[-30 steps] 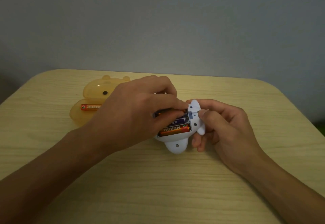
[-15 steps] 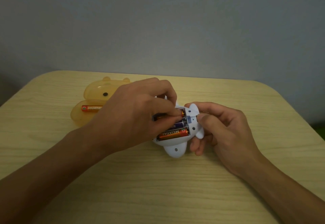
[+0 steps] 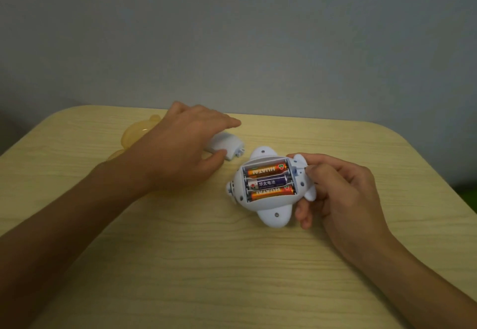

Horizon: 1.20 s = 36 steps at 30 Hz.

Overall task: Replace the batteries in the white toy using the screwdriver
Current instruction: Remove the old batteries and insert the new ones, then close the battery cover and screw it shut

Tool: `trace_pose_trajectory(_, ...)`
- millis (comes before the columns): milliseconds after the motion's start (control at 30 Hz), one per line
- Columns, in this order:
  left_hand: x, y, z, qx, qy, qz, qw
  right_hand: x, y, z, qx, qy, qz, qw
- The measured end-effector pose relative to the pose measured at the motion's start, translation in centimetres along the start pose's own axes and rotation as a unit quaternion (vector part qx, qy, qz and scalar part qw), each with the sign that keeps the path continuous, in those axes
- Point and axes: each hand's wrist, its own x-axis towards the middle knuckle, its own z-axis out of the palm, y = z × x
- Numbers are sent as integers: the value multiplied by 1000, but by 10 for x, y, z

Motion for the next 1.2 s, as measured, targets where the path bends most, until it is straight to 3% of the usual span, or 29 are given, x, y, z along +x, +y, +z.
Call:
trace_pose_trajectory(167, 6, 6, 5, 43, -105, -28, 993, 1, 1, 0, 3, 9, 1, 1000)
trace_pose_trajectory(567, 10, 12, -7, 15, -102, 31, 994, 1, 0, -2, 13, 30, 4, 999)
trace_pose_trajectory(800, 10, 20, -6, 88, -122, 38, 988, 0, 0, -2, 19, 26, 6, 999)
trace_pose_trajectory(933, 9, 19, -1, 150, -94, 13, 984, 0, 0, -2, 14, 34, -2, 999)
trace_pose_trajectory(1067, 6, 16, -1, 197, -9, 33, 980, -2, -3, -7, 6, 49, -2, 999)
trace_pose_trajectory(1133, 4, 11, -7, 176, 30, 58, 982, -4, -4, -10, 4, 53, 0, 999)
trace_pose_trajectory(1200, 0, 7, -18, 89, 3, 82, 993, -6, -5, -13, 6, 60, 5, 998)
